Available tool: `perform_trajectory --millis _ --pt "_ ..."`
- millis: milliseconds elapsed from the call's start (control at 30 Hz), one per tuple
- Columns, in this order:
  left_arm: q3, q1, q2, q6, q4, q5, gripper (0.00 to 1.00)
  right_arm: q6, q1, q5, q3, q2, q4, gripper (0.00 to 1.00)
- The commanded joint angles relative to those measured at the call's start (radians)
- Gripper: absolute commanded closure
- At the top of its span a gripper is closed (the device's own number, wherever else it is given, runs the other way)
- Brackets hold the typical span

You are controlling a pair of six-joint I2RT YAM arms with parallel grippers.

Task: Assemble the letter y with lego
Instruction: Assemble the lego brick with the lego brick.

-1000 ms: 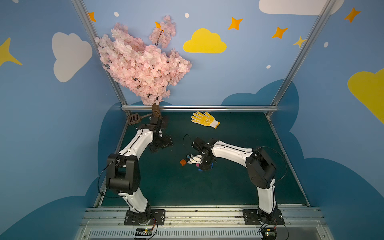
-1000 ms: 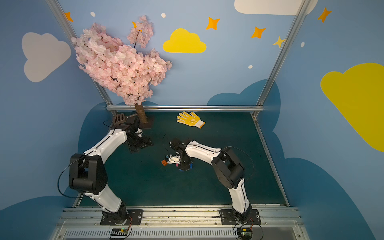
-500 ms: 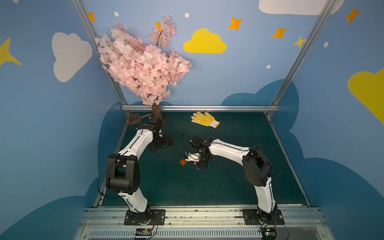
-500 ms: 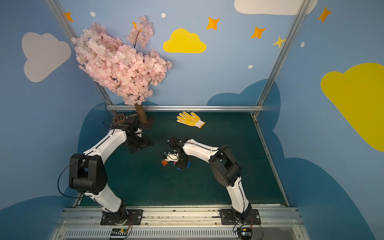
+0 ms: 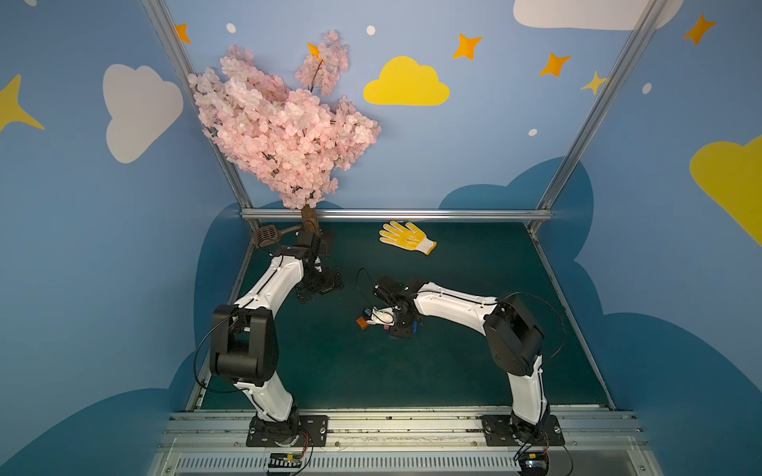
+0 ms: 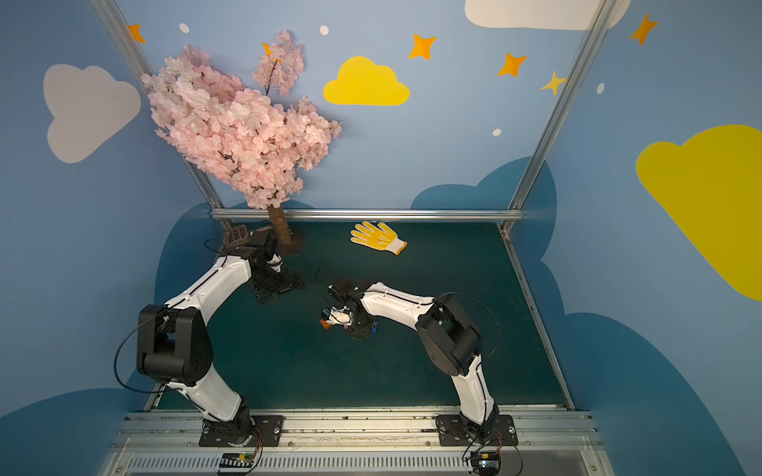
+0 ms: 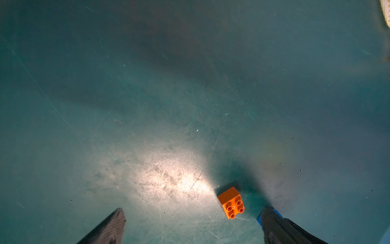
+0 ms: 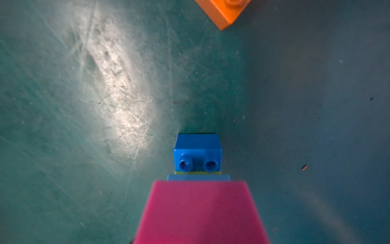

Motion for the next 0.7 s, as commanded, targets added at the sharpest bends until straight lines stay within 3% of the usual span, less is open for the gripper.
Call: perform_trajectory --millis 0,300,433,667 --pt "-0.008 0.006 -0.014 0.000 -0.006 0.008 0.00 0.010 0.005 0.023 -0.045 0.089 0.019 1.00" --pt "-0.009 0.006 -0.013 0.001 -0.006 0.010 0.00 0.019 -0.006 0.002 0.000 0.085 -0.015 1.00" --pt "-0.009 0.007 -0.013 0.000 -0.006 0.009 0.00 0.014 -0.008 0.001 0.020 0.070 -0.032 0.78" --pt "-0.009 0.008 -0.013 0.001 -0.009 0.005 0.00 0.002 -0.015 0.007 0.073 0.081 -0.072 0.71"
